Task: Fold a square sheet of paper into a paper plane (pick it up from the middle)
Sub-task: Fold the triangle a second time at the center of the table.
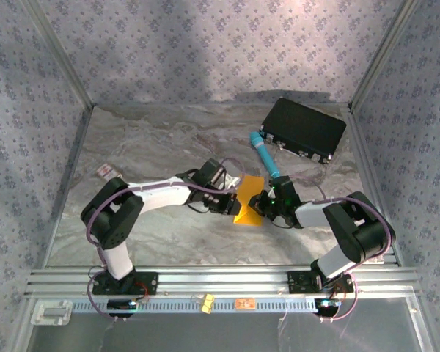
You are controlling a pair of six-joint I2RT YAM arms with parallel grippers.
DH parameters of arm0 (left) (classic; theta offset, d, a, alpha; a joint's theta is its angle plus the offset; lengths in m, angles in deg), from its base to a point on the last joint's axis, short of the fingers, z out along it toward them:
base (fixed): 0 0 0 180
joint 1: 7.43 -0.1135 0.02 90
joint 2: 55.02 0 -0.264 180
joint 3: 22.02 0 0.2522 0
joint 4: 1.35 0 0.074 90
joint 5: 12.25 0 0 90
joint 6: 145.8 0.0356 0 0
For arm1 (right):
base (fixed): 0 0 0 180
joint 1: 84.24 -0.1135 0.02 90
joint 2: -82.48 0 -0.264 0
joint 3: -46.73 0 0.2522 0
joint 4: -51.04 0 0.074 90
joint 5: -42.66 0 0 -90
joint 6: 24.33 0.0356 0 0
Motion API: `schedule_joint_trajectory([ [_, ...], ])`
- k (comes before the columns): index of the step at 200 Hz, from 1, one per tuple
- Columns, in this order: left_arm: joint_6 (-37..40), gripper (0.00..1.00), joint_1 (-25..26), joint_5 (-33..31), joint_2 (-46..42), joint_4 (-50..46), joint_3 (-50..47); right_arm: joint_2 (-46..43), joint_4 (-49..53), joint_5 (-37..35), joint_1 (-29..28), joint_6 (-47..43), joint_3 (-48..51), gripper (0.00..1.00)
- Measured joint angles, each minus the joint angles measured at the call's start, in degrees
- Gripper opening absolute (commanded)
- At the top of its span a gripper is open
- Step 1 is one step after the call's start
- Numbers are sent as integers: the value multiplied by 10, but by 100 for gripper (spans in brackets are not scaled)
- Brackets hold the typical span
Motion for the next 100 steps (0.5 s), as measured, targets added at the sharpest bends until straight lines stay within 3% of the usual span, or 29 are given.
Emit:
schedule_joint_trajectory([
  [100,12,4,-1,-22,119,-13,51,-3,2,-3,0,0,0,3],
])
